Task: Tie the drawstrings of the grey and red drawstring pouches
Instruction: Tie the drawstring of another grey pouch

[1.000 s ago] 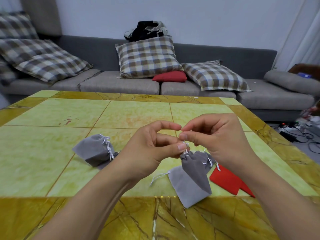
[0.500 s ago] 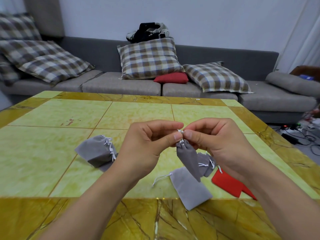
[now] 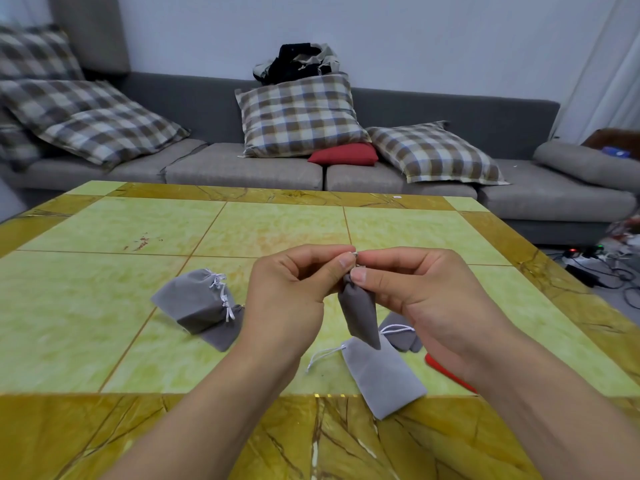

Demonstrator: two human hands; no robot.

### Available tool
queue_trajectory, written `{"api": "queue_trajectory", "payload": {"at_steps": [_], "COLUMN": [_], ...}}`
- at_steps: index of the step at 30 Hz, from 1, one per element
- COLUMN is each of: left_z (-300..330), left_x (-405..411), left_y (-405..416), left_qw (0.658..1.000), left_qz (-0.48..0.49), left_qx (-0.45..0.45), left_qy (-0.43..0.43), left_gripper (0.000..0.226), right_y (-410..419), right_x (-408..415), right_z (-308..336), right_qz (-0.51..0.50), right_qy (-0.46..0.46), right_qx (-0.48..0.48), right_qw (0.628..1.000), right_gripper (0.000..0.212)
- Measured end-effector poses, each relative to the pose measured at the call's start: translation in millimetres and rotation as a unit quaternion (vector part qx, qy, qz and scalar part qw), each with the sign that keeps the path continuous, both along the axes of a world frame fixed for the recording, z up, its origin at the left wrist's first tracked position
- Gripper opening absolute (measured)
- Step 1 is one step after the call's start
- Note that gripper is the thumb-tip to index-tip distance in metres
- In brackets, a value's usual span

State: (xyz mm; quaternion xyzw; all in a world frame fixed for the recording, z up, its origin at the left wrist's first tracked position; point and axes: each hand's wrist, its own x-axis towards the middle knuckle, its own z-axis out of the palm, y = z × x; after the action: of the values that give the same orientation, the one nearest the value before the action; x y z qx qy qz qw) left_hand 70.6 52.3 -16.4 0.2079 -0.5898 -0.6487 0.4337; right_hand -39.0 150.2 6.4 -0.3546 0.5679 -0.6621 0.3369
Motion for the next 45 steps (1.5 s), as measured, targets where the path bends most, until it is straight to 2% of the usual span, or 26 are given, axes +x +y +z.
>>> {"api": "queue_trajectory", "payload": {"at_steps": [5,10,13,17,19,25,28,34,37,41,45], "left_z": [1.6,2.3,2.0,1.0,0.5,1.0,1.8,1.5,0.0,0.8,0.6], "left_x": [-0.2,0.0,0.0,0.1,-0.8,-1.5,-1.1,-1.3,-1.2,-1.0,-0.7], "left_y": [0.8,1.6,1.5,1.9,2.8,-1.3,-4.5,-3.7,-3.8,-2.8,1.0], "left_qw": [1.000,1.000,1.000,1.000,1.000,0.997,0.993,0.995,0.993,0.994,0.998], "left_qz": [0.005,0.002,0.008,0.011,0.010,-0.037,-0.056,-0.040,-0.036,-0.025,-0.005], "left_qx": [0.028,0.018,0.014,0.004,-0.001,0.066,0.097,0.089,0.109,0.105,0.070], "left_qy": [0.007,0.009,0.004,-0.006,-0.013,-0.020,-0.021,-0.020,-0.013,-0.009,-0.005], "left_gripper": [0.010,0.010,0.010,0.009,0.009,0.010,0.014,0.013,0.014,0.013,0.007], "right_y": [-0.3,-0.9,-0.3,0.9,1.2,0.3,0.1,0.5,-0.1,-0.6,-0.4], "right_x": [7.2,8.3,7.3,6.3,5.4,2.4,4.3,3.7,1.7,1.0,1.7], "right_z": [0.1,-1.0,-0.4,3.3,4.1,4.8,5.1,3.2,2.7,2.6,1.7], "right_qz": [-0.012,-0.049,-0.066,-0.086,-0.093,-0.088,-0.099,-0.126,-0.129,-0.129,-0.118], "right_qy": [-0.023,-0.018,0.027,0.158,0.180,0.096,0.096,0.107,0.148,0.307,0.347], "right_qx": [-0.008,-0.023,-0.020,-0.004,-0.001,0.002,-0.011,-0.024,-0.024,-0.004,0.018], "right_qw": [1.000,0.998,0.997,0.984,0.979,0.991,0.990,0.986,0.980,0.943,0.930], "right_gripper": [0.013,0.016,0.019,0.015,0.017,0.024,0.024,0.019,0.009,0.008,0.009]}}
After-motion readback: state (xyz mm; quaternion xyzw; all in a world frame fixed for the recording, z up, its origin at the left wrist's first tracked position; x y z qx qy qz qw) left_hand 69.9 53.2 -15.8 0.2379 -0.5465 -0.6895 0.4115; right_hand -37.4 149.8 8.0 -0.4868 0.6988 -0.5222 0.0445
